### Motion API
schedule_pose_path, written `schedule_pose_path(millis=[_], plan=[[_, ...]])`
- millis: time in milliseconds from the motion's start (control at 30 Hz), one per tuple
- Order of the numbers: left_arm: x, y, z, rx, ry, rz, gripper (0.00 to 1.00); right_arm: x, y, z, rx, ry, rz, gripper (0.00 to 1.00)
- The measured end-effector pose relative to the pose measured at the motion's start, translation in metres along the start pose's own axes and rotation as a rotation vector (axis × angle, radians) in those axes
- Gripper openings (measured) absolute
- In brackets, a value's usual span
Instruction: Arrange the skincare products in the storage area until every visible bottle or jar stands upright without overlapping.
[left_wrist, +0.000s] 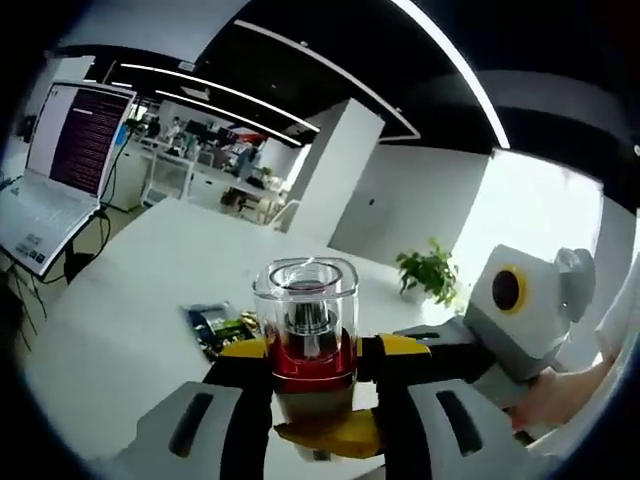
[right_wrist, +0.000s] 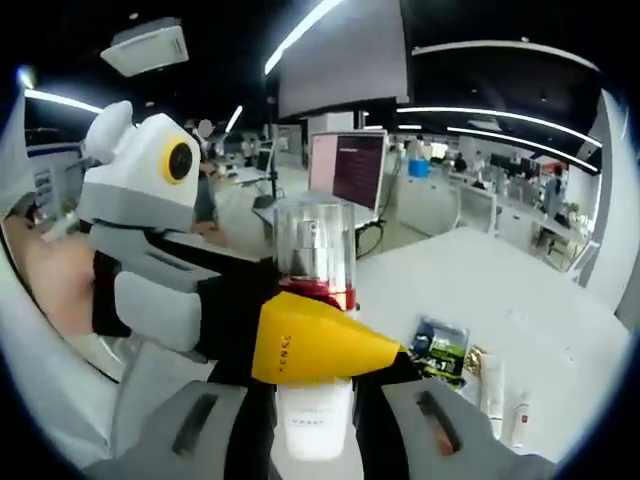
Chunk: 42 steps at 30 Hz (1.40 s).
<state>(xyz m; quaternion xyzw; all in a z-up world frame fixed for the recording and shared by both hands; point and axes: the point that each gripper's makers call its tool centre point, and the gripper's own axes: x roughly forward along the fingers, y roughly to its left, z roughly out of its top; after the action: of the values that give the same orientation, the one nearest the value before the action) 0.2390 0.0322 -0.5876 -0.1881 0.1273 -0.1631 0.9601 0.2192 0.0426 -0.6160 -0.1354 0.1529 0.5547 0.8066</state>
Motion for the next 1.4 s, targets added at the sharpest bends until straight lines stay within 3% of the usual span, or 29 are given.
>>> schedule_pose_path(millis=[100,333,533,900,1067,1233,1400], plan=[[-0.004,0.002,0.001,-0.019,0.001,-0.003,0.26,-0.002,0.005,0.003,-0.002,-0.007,0.004,0.27],[-0.006,-0.007,0.006,0.021,0.012,-0.005,0.25,-0.010,0.005,0.008,0.036,-0.022,-0.006,0.28],[-0.007,-0.023,0.008,0.080,0.065,-0.068,0.25,-0.024,0.008,0.011,0.103,-0.054,0.036,0.29],[-0.013,-0.079,0.028,0.159,0.094,-0.329,0.25,-0.070,0.008,0.037,0.219,-0.239,0.223,0.33],[-0.017,-0.110,0.040,0.220,0.101,-0.485,0.25,-0.094,0.008,0.049,0.221,-0.293,0.304,0.33],[-0.027,-0.149,0.054,0.282,0.105,-0.692,0.25,-0.121,0.013,0.068,0.211,-0.373,0.425,0.33],[-0.034,-0.172,0.058,0.322,0.129,-0.836,0.25,-0.142,0.019,0.075,0.179,-0.393,0.512,0.31]])
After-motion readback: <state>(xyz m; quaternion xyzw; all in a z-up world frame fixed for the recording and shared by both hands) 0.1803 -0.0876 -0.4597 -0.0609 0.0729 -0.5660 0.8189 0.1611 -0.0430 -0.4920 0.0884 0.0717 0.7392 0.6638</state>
